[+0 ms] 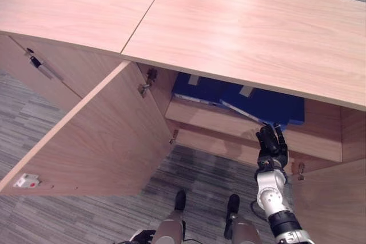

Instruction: Put the empty folder in the office cabinet

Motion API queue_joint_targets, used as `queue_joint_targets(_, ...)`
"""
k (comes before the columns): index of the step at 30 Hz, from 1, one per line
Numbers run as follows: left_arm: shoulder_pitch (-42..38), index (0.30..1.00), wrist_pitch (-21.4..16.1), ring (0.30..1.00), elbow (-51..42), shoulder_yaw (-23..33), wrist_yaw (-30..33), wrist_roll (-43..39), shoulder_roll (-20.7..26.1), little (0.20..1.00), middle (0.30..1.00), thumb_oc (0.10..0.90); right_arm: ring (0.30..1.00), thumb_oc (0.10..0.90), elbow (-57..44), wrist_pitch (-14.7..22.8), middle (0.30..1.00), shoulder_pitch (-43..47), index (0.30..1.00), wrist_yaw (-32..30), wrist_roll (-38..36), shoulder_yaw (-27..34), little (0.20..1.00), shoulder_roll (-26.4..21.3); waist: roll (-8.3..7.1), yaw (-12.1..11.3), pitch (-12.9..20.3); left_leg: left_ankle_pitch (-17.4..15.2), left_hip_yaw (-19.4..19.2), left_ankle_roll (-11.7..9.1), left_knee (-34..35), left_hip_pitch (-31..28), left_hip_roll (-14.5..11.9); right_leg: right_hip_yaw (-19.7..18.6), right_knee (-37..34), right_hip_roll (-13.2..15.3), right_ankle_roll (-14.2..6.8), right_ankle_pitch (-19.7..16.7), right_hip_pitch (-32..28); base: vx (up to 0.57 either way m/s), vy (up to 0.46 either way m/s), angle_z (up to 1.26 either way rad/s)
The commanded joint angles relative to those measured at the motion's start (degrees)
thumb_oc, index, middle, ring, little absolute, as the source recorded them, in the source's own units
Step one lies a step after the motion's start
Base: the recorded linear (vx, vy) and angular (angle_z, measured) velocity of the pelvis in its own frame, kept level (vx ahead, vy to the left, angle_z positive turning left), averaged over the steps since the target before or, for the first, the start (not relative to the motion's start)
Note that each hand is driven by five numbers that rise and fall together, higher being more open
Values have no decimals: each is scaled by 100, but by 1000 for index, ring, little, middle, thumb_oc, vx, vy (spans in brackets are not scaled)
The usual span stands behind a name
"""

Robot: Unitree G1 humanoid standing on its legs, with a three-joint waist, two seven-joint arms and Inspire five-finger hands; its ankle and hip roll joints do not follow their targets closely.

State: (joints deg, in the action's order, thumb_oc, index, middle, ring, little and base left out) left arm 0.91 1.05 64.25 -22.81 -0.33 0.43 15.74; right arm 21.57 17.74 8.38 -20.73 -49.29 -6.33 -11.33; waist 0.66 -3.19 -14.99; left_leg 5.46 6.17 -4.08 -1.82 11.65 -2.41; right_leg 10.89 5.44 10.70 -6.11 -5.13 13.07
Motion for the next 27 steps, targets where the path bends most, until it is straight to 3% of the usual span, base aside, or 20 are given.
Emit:
queue_joint_targets(1, -444, 900, -547, 900, -61, 266, 52, 4, -170, 900, 900, 800, 300, 400, -1180, -1, 300, 16, 300, 509, 1735, -178, 300, -818, 28, 55, 160, -438, 146, -179, 295, -207, -356, -195, 765, 204, -334, 958, -24, 0, 0, 0)
queue_joint_targets(2, -429, 900, -577, 900, -67, 298, 39, 43, -152, 900, 900, 800, 300, 400, -1277, -102, 300, -5, 300, 500, 2239, -270, 300, -1010, 20, 55, 150, -441, 143, -182, 282, -206, -363, -188, 776, 207, -337, 958, -16, 5, -10, -4)
queue_joint_targets(5, -405, 900, -617, 900, -69, 336, 4, 84, -135, 900, 900, 800, 300, 400, -1337, -188, 300, -10, 300, 486, 2726, -335, 300, -1191, 15, 54, 147, -445, 143, -188, 280, -208, -371, -184, 777, 207, -343, 964, -19, 2, -6, -4)
queue_joint_targets(6, -388, 900, -681, 900, -76, 342, -44, 139, -91, 900, 900, 800, 300, 400, -1376, -329, 300, 67, 300, 512, 3460, -494, 300, -1498, -1, 39, 140, -448, 151, -189, 272, -206, -380, -178, 784, 206, -349, 970, -21, 0, 0, 0)
queue_joint_targets(8, -392, 900, -696, 900, -68, 347, -61, 156, -81, 900, 900, 800, 300, 400, -1290, -418, 300, 145, 300, 494, 3779, -566, 300, -1613, -7, 30, 131, -449, 155, -191, 266, -201, -382, -175, 793, 205, -350, 973, -14, 0, 0, 0)
queue_joint_targets(9, -406, 900, -752, 900, -72, 338, -100, 196, -43, 900, 900, 800, 300, 400, -1080, -591, 300, 403, 300, 500, 4510, -794, 300, -1883, -29, -25, 110, -445, 185, -198, 245, -170, -385, -158, 816, 209, -355, 981, -5, -2, -22, 4)
queue_joint_targets(16, -451, 900, -821, 900, -89, 158, -120, 200, 5, 900, 900, 800, 300, 400, -103, -785, 300, 1369, 300, 461, 5018, -1328, 300, -2068, -13, -203, -30, -402, 280, -207, 200, -61, -370, -108, 866, 232, -344, 977, 51, -8, -18, 4)
queue_joint_targets(27, -449, 900, -885, 900, -289, -159, -115, 103, 152, 900, 900, 800, 300, 400, 1500, -1096, 300, 2782, 300, 221, 5266, -1733, 300, -2091, 244, -537, -422, -280, 442, -220, 101, 226, -292, -28, 1022, 288, -327, 980, 246, -35, 0, 7)
